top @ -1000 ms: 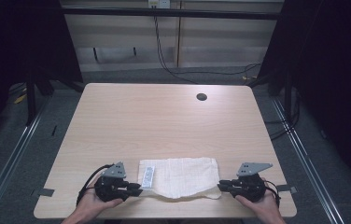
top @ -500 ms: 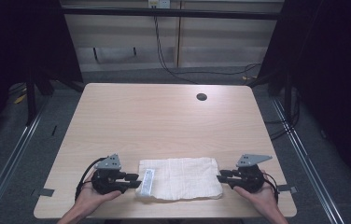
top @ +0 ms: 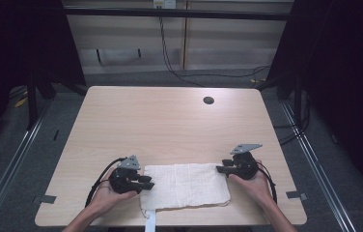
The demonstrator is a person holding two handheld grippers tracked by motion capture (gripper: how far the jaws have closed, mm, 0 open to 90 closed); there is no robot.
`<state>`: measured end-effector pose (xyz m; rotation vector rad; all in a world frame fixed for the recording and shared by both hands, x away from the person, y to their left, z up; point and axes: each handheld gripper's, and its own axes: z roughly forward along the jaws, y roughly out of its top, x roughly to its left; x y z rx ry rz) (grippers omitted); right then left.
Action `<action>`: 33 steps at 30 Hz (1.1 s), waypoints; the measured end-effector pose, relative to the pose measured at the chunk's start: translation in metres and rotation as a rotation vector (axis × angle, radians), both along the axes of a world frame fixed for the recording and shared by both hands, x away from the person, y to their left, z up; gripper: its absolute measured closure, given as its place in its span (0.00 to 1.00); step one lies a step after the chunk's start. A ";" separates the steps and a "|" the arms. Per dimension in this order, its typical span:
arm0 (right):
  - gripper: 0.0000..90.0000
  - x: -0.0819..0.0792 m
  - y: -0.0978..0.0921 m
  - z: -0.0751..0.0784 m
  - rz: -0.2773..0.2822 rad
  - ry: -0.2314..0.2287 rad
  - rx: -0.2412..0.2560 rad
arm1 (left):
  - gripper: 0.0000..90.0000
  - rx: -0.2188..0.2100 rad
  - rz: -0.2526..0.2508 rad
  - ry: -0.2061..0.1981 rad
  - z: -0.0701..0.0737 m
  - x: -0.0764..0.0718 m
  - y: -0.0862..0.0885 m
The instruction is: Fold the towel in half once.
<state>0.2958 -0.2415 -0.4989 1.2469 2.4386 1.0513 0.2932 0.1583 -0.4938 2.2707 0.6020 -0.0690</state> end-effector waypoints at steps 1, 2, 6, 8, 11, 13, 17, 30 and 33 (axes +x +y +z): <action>0.69 0.002 0.001 0.000 0.002 -0.001 0.000 | 0.75 0.000 -0.001 -0.002 -0.002 0.001 -0.001; 0.74 0.002 0.002 0.001 0.004 -0.014 -0.005 | 0.75 0.000 -0.004 -0.002 -0.001 0.001 -0.002; 0.94 0.010 0.007 0.000 0.037 -0.024 0.010 | 0.74 0.008 0.008 -0.008 -0.001 0.001 -0.005; 0.97 0.012 0.006 -0.001 0.035 -0.022 0.018 | 0.73 0.010 0.007 -0.012 -0.001 0.000 -0.007; 0.98 0.012 0.000 0.001 0.008 -0.026 0.011 | 0.71 0.012 0.001 -0.003 0.000 0.002 -0.008; 0.98 0.014 -0.005 0.003 -0.012 -0.032 0.019 | 0.70 0.013 0.007 -0.017 -0.001 0.005 -0.012; 0.98 0.022 -0.011 0.006 -0.049 -0.050 -0.001 | 0.71 0.001 0.024 -0.009 0.001 0.016 -0.020; 0.70 -0.008 0.017 0.039 0.068 -0.058 0.128 | 0.68 -0.084 0.104 -0.019 0.019 0.056 -0.011; 0.68 -0.013 0.034 0.042 0.122 -0.047 0.126 | 0.69 -0.096 0.132 -0.013 0.019 0.062 -0.007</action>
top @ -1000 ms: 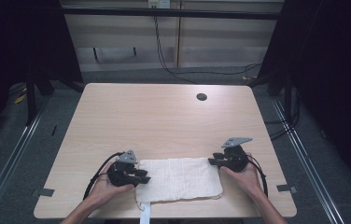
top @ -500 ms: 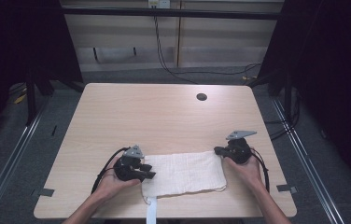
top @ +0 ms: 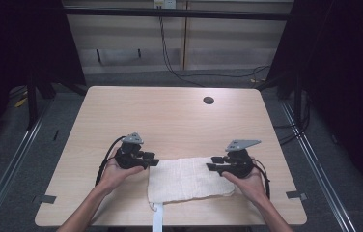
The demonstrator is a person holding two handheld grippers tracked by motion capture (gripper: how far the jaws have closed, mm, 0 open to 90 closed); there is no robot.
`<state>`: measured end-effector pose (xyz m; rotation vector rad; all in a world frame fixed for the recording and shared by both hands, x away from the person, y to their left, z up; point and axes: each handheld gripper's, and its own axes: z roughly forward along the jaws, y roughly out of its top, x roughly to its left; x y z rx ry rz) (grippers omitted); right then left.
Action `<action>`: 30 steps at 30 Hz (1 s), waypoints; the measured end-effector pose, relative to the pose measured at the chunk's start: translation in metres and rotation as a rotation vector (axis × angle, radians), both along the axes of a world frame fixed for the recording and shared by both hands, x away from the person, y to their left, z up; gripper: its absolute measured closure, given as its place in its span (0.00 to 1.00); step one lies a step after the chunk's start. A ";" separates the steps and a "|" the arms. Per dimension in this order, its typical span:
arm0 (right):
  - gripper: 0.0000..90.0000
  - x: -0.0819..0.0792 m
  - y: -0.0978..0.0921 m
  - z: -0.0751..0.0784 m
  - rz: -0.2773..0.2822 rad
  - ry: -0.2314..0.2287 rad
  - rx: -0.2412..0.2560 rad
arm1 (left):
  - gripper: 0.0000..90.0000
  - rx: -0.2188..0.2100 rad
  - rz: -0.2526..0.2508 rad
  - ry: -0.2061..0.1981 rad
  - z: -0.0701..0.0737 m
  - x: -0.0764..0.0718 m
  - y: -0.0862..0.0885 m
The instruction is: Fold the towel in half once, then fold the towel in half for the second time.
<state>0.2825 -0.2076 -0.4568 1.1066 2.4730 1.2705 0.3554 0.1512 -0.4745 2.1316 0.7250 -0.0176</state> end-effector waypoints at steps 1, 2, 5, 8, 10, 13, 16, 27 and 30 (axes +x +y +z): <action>0.64 -0.003 0.017 0.001 0.035 0.013 0.030 | 0.69 0.000 0.009 -0.006 -0.001 0.001 0.003; 0.63 -0.004 0.026 0.001 0.069 0.023 0.043 | 0.69 0.000 0.009 -0.006 -0.001 0.001 0.003; 0.62 -0.006 0.055 -0.001 0.134 0.032 0.045 | 0.67 0.016 0.015 0.004 -0.004 0.001 0.006; 0.65 -0.007 0.084 -0.004 0.204 0.042 0.023 | 0.64 0.023 0.009 0.001 -0.004 0.001 0.006; 0.66 -0.008 0.100 -0.007 0.249 0.051 0.017 | 0.62 0.021 0.023 -0.004 -0.003 0.000 0.007; 0.69 -0.008 0.117 -0.007 0.294 0.052 0.022 | 0.61 0.006 0.035 -0.018 0.001 -0.003 0.010; 0.71 -0.009 0.127 -0.011 0.323 0.064 0.009 | 0.60 0.007 0.029 -0.019 0.001 -0.002 0.012; 0.58 -0.014 0.170 -0.037 0.390 0.085 -0.058 | 0.57 0.018 0.060 0.003 -0.009 0.002 0.018; 0.56 -0.018 0.175 -0.039 0.411 0.073 -0.082 | 0.56 0.029 0.068 0.003 -0.009 0.003 0.020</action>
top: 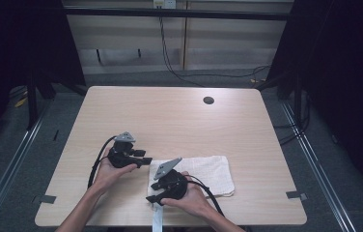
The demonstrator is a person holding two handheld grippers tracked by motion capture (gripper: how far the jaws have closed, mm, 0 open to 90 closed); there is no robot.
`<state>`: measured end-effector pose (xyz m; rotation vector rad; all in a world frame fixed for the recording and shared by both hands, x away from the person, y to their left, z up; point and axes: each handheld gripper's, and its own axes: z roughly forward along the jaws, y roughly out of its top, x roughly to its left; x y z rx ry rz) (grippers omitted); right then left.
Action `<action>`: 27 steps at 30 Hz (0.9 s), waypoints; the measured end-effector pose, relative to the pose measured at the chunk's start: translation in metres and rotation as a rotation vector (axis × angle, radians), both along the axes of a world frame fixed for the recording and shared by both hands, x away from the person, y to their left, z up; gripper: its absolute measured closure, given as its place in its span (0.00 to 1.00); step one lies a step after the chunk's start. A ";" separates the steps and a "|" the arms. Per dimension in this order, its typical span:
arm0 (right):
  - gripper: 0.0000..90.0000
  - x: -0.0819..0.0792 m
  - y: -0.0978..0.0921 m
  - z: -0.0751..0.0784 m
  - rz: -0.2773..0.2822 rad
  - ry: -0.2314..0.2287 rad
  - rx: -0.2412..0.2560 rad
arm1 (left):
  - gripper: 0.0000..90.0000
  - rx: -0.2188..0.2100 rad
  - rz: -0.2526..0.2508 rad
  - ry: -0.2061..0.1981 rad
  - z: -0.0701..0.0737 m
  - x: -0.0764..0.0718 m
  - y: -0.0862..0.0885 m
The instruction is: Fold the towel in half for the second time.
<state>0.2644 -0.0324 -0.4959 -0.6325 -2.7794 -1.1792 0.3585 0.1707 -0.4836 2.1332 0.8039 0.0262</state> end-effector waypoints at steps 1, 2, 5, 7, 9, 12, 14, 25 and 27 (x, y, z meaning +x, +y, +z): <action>0.56 -0.002 0.001 -0.001 0.006 -0.019 0.000 | 0.56 0.001 0.005 0.000 0.000 0.000 0.000; 0.54 -0.003 0.001 -0.002 0.004 -0.028 0.007 | 0.56 -0.002 0.004 0.003 -0.001 0.000 0.001; 0.53 -0.010 0.002 -0.004 0.011 -0.094 -0.003 | 0.56 0.002 0.009 0.003 -0.001 -0.001 0.001; 0.54 -0.014 0.002 -0.006 0.015 -0.133 0.004 | 0.56 0.003 0.015 0.001 -0.001 0.000 0.002; 0.57 -0.015 0.002 -0.006 0.021 -0.157 -0.006 | 0.56 0.002 0.016 0.003 -0.001 0.000 0.002; 0.64 -0.013 0.000 -0.006 0.016 -0.162 -0.005 | 0.55 0.002 0.016 0.005 -0.002 0.000 0.002; 0.72 -0.010 -0.002 -0.007 0.004 -0.158 0.003 | 0.55 0.001 0.015 0.006 -0.002 0.001 0.002; 0.92 0.001 -0.007 -0.008 -0.042 -0.086 0.030 | 0.53 0.040 -0.015 0.030 -0.011 0.002 -0.014; 0.93 0.004 -0.008 -0.008 -0.050 -0.058 0.039 | 0.53 0.052 -0.030 0.033 -0.012 0.001 -0.016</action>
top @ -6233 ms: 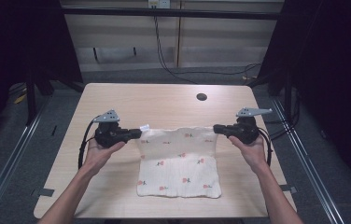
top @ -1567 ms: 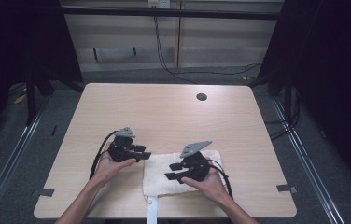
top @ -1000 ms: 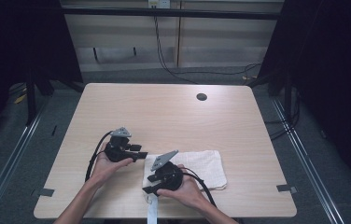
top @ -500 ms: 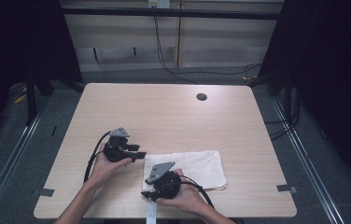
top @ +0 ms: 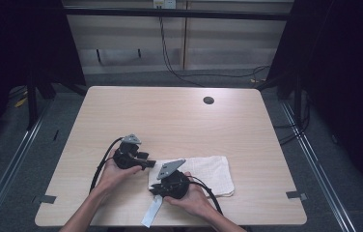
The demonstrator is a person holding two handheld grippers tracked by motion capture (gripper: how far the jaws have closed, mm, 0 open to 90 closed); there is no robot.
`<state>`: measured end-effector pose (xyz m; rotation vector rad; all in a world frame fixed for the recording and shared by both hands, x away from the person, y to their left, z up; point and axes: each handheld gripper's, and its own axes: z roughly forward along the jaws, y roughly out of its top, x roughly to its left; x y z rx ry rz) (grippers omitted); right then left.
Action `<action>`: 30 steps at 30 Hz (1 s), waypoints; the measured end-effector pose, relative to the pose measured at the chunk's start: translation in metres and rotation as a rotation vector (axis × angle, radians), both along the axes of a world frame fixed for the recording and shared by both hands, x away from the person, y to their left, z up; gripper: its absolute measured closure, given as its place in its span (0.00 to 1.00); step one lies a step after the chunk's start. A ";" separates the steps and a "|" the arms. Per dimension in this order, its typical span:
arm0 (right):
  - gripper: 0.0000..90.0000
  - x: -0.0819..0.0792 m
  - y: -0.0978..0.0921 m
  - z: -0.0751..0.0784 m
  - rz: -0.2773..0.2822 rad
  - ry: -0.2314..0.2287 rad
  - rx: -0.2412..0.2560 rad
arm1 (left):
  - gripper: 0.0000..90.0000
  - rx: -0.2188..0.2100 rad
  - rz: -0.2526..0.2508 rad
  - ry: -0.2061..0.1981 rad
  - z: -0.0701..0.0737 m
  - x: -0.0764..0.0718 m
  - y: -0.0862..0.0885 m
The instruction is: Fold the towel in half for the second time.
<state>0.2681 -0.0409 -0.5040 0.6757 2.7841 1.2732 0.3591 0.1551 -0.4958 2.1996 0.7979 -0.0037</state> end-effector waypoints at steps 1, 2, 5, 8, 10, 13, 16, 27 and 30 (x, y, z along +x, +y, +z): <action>0.93 0.000 0.000 0.000 -0.002 0.008 0.006 | 0.54 0.000 0.000 0.000 0.000 0.000 0.000; 0.93 0.000 0.000 0.000 -0.002 0.010 0.005 | 0.54 0.005 -0.005 0.005 0.000 0.000 0.001; 0.93 -0.001 0.000 0.000 -0.008 -0.006 0.000 | 0.55 -0.001 -0.013 0.010 -0.002 0.001 0.000; 0.93 -0.001 0.001 0.000 -0.012 -0.005 -0.003 | 0.58 0.002 -0.022 0.007 -0.002 0.000 -0.001; 0.93 -0.002 0.001 0.001 -0.014 -0.003 -0.006 | 0.59 0.003 -0.021 0.015 -0.001 0.000 -0.001; 0.93 -0.002 0.001 0.001 -0.014 0.001 -0.006 | 0.63 -0.003 -0.034 0.022 -0.002 0.000 -0.002; 0.93 -0.002 0.002 0.002 -0.010 -0.004 -0.017 | 0.65 -0.004 -0.049 0.015 -0.003 0.000 -0.005; 0.93 -0.002 0.003 0.004 0.016 0.002 -0.037 | 0.89 0.053 -0.107 -0.009 0.000 -0.011 -0.018; 0.93 -0.003 0.003 0.005 0.013 0.008 -0.042 | 0.93 0.027 -0.087 0.011 -0.002 -0.008 -0.014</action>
